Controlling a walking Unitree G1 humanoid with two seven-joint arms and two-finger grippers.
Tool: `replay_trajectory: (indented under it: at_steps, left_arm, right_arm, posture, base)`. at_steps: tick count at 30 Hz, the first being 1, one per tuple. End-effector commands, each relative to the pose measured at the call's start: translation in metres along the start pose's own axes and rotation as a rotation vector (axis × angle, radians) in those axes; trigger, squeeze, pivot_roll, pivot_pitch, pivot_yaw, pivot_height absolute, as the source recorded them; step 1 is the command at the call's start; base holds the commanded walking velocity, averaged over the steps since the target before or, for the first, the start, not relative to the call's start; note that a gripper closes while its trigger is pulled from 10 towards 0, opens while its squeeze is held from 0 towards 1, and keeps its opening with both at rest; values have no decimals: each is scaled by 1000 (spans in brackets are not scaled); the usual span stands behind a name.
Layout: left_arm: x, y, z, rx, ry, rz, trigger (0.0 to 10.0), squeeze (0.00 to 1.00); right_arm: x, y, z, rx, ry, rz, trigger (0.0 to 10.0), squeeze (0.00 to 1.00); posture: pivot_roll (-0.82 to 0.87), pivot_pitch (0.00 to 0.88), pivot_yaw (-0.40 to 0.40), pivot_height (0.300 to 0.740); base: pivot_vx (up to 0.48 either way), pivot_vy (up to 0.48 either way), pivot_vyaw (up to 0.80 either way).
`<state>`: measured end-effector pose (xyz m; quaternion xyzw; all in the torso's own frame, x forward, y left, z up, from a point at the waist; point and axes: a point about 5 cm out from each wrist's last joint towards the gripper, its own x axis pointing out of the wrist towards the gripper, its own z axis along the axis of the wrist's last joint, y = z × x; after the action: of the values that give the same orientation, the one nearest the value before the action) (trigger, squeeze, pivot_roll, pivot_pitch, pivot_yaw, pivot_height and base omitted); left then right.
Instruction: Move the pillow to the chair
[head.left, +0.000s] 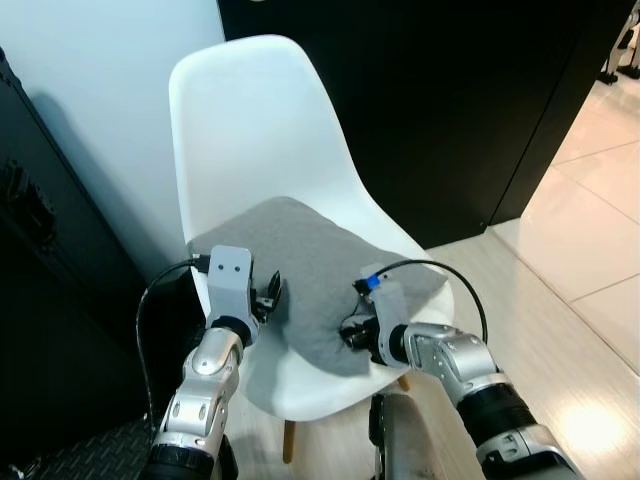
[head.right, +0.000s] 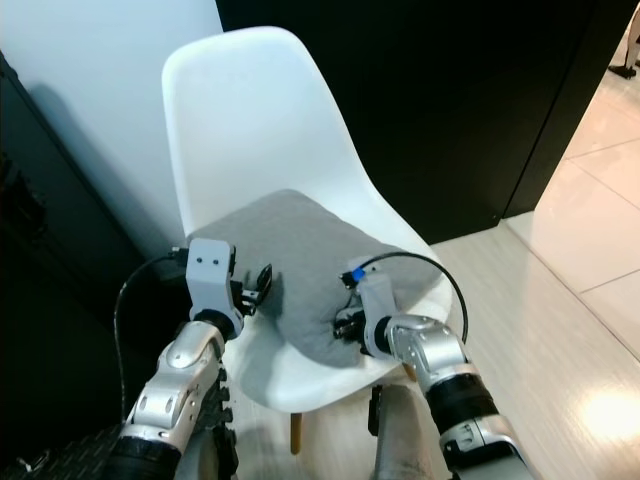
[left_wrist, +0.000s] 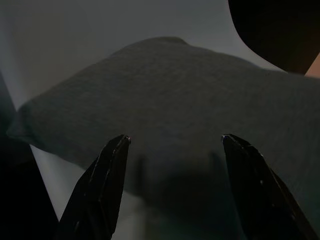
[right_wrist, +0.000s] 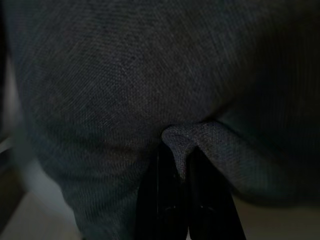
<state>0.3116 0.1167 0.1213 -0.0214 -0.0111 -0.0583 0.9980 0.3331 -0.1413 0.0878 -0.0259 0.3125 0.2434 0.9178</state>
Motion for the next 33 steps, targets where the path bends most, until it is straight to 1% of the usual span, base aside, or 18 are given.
replay_trajectory:
  at_steps: [1, 4, 5, 6, 7, 8, 9, 16, 18, 20, 21, 22, 24, 25, 26, 27, 31, 33]
  left_arm:
    - [-1, 1, -4, 6, 19, 3, 10000, 0]
    - [-1, 0, -4, 5, 19, 1, 10000, 0]
    - [-1, 0, -4, 5, 19, 0, 10000, 0]
    - [-1, 0, -4, 4, 19, 0, 10000, 0]
    - [-1, 0, -4, 4, 19, 0, 10000, 0]
    - [-1, 0, -4, 4, 19, 0, 10000, 0]
    - [-1, 0, -4, 4, 18, 1, 10000, 0]
    - [-1, 0, -4, 5, 19, 1, 10000, 0]
    - [-1, 1, -4, 5, 18, 1, 10000, 0]
    - [-2, 2, -3, 4, 15, 2, 10000, 0]
    - [-2, 2, -3, 4, 15, 2, 10000, 0]
    - [-2, 2, -3, 3, 15, 4, 10000, 0]
    - [-2, 2, -3, 3, 16, 3, 10000, 0]
    - [-2, 2, -3, 3, 17, 2, 10000, 0]
    - [-2, 2, -3, 3, 17, 2, 10000, 0]
    - [-2, 2, -3, 3, 17, 2, 10000, 0]
    - [-1, 3, -3, 3, 17, 1, 10000, 0]
    - [-1, 3, -3, 4, 17, 0, 10000, 0]
  right_arm:
    - [-3, -6, 11, -1, -68, -49, 10000, 0]
    - [-5, -9, 12, 17, -82, -58, 10000, 20]
    - [-6, -10, 12, 18, -84, -61, 10000, 278]
    - [-6, -10, 12, 18, -86, -61, 10000, 576]
    - [-6, -9, 11, 24, -89, -55, 10000, 761]
    - [-6, -9, 11, 24, -89, -55, 10000, 761]
    - [-5, -8, 11, 25, -91, -43, 10000, 1000]
    - [-6, -3, 12, 41, -107, -2, 10000, 1000]
    - [-10, -6, 18, 72, -153, 10, 10000, 1000]
    - [-20, -12, 31, 124, -236, 37, 10000, 1000]
    - [-20, -12, 31, 124, -236, 37, 10000, 1000]
    - [-29, -13, 41, 170, -312, 94, 10000, 1000]
    - [-36, -14, 47, 203, -355, 145, 10000, 1000]
    - [-41, -16, 48, 218, -372, 176, 10000, 341]
    - [-41, -16, 48, 218, -372, 176, 10000, 341]
    - [-44, -17, 48, 227, -377, 195, 10000, 0]
    - [-51, -21, 44, 232, -369, 212, 10000, 0]
    - [-53, -25, 37, 223, -329, 196, 10000, 0]
  posture:
    - [-65, 149, 34, 560]
    - [-67, 151, 35, 560]
    - [-68, 151, 35, 560]
    - [-68, 150, 36, 560]
    - [-68, 150, 36, 560]
    - [-68, 150, 36, 560]
    - [-68, 151, 35, 560]
    - [-66, 153, 35, 560]
    - [-64, 153, 34, 560]
    - [-63, 153, 32, 560]
    - [-63, 153, 32, 560]
    - [-63, 153, 32, 560]
    - [-62, 152, 32, 560]
    - [-63, 151, 32, 560]
    - [-63, 151, 32, 560]
    - [-64, 151, 33, 560]
    - [-63, 150, 34, 560]
    - [-64, 149, 38, 560]
  base:
    - [0, 0, 0]
    - [0, 0, 0]
    - [0, 0, 0]
    - [0, 0, 0]
    - [0, 0, 0]
    - [0, 0, 0]
    - [0, 0, 0]
    - [0, 0, 0]
    - [0, 0, 0]
    - [0, 0, 0]
    - [0, 0, 0]
    - [0, 0, 0]
    - [0, 0, 0]
    - [0, 0, 0]
    - [0, 0, 0]
    - [0, 0, 0]
    - [0, 0, 0]
    - [0, 0, 0]
